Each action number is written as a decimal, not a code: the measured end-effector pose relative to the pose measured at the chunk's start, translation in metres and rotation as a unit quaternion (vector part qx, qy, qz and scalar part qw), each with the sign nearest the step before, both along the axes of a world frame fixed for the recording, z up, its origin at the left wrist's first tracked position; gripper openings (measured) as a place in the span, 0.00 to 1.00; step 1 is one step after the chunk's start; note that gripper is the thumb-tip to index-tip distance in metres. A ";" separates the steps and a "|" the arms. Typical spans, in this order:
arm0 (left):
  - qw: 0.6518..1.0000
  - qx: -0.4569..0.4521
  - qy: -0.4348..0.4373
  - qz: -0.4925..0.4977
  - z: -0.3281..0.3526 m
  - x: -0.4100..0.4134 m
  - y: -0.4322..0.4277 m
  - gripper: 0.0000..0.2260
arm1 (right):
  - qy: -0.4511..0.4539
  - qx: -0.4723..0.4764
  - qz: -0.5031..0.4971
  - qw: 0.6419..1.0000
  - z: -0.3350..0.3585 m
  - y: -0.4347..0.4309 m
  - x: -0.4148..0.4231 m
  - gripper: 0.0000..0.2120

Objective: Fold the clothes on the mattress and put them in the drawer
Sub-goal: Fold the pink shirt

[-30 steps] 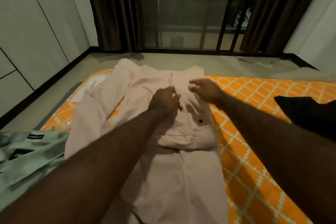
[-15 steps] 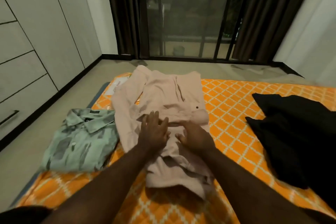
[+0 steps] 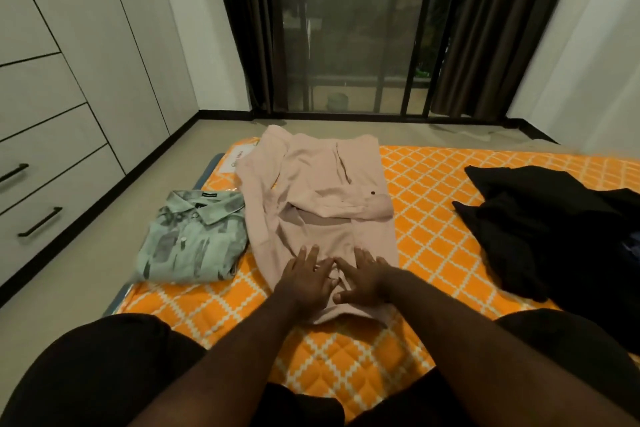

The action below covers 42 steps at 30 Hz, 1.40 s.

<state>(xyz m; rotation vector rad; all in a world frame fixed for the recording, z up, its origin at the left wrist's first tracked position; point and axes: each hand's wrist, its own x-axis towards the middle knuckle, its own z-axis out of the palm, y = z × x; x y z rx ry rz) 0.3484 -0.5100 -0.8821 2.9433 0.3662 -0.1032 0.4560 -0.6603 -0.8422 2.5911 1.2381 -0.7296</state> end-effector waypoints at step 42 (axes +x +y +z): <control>0.946 -0.227 -0.229 -0.017 0.089 0.139 0.041 0.12 | 0.432 0.765 -0.441 0.185 0.072 0.046 0.154 0.09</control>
